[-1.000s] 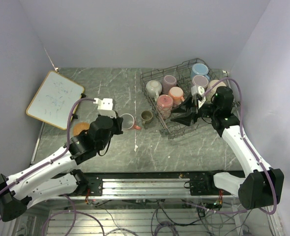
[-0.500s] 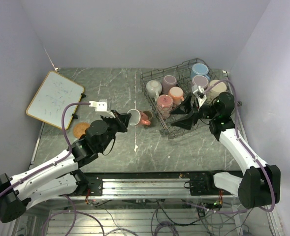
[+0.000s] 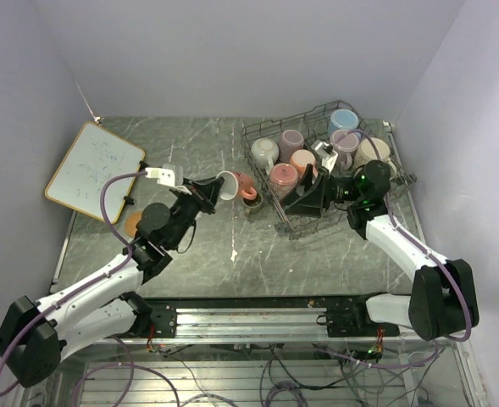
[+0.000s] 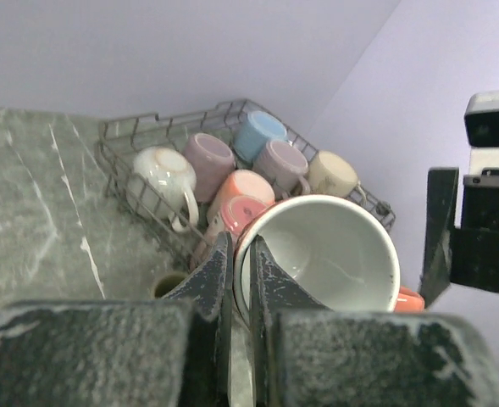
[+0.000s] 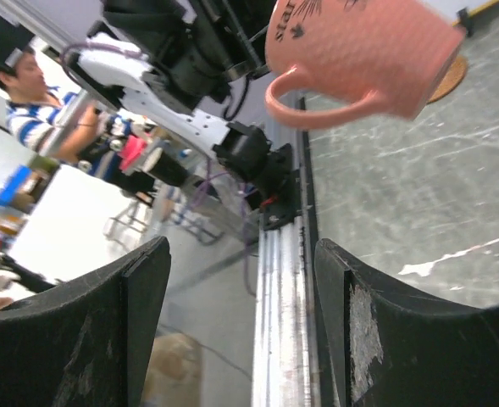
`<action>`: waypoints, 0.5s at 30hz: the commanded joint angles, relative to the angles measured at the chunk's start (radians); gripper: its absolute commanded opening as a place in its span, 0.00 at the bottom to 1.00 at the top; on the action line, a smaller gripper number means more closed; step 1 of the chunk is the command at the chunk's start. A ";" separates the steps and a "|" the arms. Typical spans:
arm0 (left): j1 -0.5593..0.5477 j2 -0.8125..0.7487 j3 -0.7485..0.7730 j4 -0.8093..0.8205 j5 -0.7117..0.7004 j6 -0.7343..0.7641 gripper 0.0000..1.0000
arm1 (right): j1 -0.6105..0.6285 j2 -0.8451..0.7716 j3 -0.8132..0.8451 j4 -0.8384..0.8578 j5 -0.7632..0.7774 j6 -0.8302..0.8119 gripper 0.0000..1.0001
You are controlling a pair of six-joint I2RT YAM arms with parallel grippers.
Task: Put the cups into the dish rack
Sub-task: Turn the cup upside down in the dish rack.
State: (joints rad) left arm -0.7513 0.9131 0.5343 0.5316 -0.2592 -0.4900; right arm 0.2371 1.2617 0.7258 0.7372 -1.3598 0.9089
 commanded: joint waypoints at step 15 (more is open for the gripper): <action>0.130 0.219 0.000 0.956 0.514 0.246 0.07 | 0.130 0.117 -0.034 0.483 0.141 0.892 0.68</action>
State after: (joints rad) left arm -0.6254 1.1126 0.4805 1.1526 0.1493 -0.2939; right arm 0.3630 1.3403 0.6842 0.9134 -1.2655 1.5101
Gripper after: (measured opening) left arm 0.117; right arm 0.679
